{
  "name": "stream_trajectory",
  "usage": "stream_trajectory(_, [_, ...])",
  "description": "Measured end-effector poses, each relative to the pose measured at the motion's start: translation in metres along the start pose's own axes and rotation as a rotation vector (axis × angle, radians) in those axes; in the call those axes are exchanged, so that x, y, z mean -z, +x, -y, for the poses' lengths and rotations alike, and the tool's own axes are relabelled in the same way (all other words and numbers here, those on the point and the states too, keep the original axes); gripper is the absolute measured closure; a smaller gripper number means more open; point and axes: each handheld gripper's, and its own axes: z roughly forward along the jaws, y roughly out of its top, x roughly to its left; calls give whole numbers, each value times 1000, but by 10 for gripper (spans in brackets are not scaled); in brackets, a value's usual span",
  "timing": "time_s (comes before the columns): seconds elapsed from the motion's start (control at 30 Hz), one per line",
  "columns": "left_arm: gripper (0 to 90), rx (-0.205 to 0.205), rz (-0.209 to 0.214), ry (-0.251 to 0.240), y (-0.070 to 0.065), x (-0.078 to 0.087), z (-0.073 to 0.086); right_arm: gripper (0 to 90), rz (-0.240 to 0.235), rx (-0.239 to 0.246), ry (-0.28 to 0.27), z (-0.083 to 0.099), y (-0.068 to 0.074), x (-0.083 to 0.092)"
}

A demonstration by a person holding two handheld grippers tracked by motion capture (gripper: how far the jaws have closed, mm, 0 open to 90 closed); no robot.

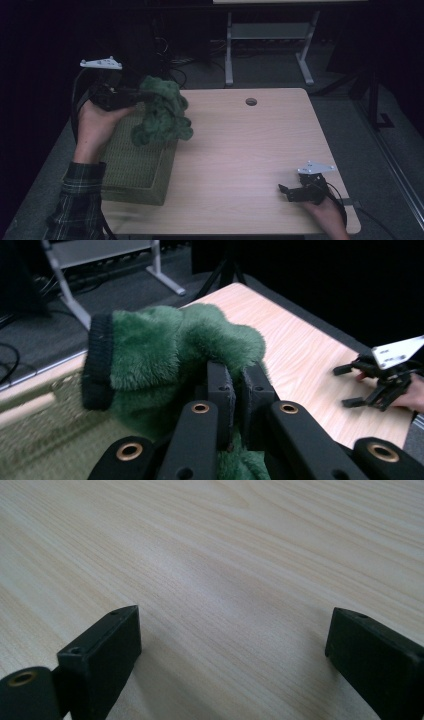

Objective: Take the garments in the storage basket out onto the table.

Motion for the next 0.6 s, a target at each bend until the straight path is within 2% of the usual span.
stream_trajectory(0.1, [852,-13,25,-21,-9,-5,-9,72,0,0,0,0,0,0])
stream_trajectory(0.23, [851,-15,28,-37,-16,-14,-17,72,0,1,-1,0,0,0])
stream_trajectory(0.5, [851,-19,33,-46,-31,-33,-26,72,0,0,-2,0,0,0])
stream_trajectory(0.6, [850,-30,49,-45,-39,-41,-28,72,-1,-1,-1,0,0,0])
